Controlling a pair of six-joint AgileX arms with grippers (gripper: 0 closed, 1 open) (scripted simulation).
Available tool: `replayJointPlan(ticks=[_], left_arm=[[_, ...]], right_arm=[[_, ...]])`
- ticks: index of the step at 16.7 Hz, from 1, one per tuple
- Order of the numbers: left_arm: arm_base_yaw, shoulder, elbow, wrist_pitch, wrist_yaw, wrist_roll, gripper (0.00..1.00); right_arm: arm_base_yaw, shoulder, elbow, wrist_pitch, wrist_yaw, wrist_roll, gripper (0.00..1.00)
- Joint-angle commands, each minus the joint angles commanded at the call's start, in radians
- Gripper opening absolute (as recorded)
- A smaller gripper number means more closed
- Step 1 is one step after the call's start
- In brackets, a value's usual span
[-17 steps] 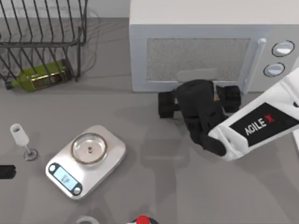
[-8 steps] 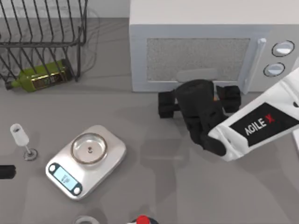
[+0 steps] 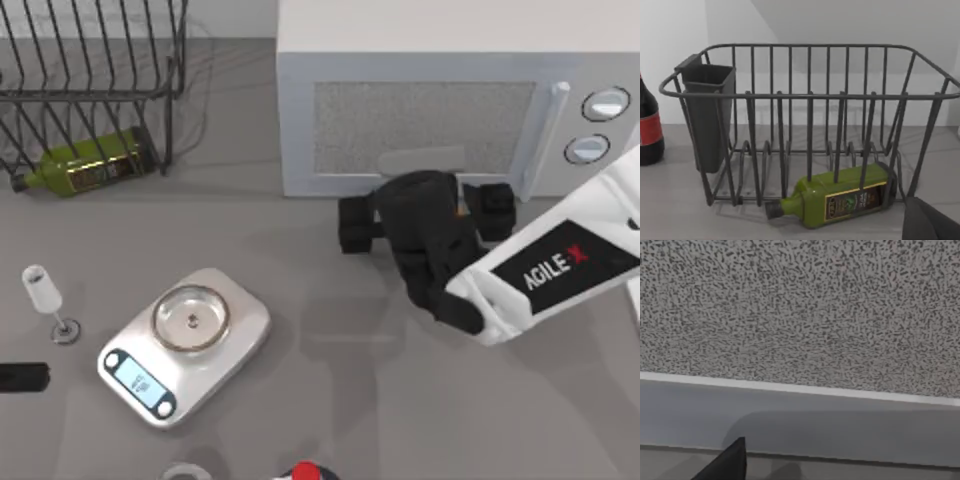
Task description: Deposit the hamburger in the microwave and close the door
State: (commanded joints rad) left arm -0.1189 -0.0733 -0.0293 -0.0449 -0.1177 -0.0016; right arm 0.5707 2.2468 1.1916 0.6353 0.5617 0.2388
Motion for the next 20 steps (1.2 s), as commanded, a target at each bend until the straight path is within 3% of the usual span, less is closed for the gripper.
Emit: replayJointPlan(ticks=[5,11,20], left_arm=[[-0.096,-0.06,-0.023,-0.036,-0.098,0.0,0.0],[-0.111,-0.048,-0.012,-0.021,-0.111,0.001,0.0],[-0.326,0.238,-0.05,0.302,-0.327,0.009,0.0]], right_arm=[[0.0,0.0,0.0,0.0,0.0,0.0,1.0],[0.0,0.0,0.0,0.0,0.0,0.0,1.0],[0.0,0.0,0.0,0.0,0.0,0.0,1.0]])
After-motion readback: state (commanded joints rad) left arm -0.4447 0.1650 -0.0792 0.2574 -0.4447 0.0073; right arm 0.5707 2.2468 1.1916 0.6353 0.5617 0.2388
